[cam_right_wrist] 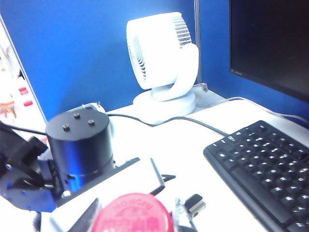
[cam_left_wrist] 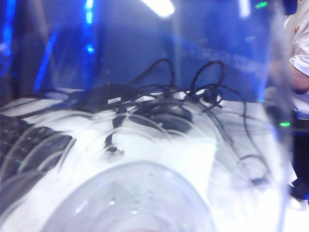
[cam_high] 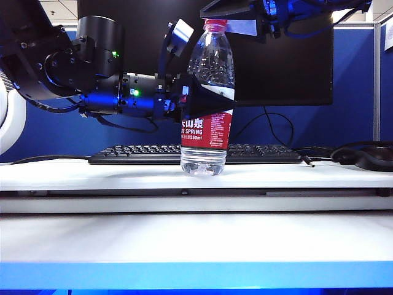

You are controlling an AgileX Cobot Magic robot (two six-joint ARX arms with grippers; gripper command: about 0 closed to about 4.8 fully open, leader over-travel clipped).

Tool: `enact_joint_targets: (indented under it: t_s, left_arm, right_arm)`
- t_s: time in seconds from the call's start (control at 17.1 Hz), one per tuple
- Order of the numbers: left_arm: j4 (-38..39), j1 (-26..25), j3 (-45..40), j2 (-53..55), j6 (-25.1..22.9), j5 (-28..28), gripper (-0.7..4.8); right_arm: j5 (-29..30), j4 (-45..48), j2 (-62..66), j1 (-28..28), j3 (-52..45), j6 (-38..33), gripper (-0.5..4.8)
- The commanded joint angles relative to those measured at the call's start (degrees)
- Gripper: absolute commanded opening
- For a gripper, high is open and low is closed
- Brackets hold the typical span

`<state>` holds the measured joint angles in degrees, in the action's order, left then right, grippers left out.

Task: Unscrew the cap from the plastic bottle on the table.

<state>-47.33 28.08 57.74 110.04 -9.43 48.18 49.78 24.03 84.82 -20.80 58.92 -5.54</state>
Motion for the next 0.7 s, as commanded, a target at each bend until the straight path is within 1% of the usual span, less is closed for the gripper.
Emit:
enact_joint_targets:
  t_s: [0.06, 0.58, 0.64, 0.7]
  left_arm:
    - [2.1, -0.3, -0.1, 0.2, 0.2, -1.7, 2.08]
    - [2.4, -0.3, -0.1, 0.2, 0.2, -1.9, 2.08]
    - [2.4, -0.3, -0.1, 0.2, 0.2, -1.9, 2.08]
    - [2.3, -0.3, -0.1, 0.2, 0.2, -1.9, 2.08]
  right_arm:
    - [5.6, 8.9, -0.9, -0.6, 0.7, -5.7, 0.39]
    - [5.3, 8.4, -0.8, -0.6, 0.7, -6.3, 0.4]
    - [5.2, 7.3, -0.8, -0.6, 0.6, -6.3, 0.53]
    - [5.2, 6.4, -0.8, -0.6, 0.5, -6.2, 0.54]
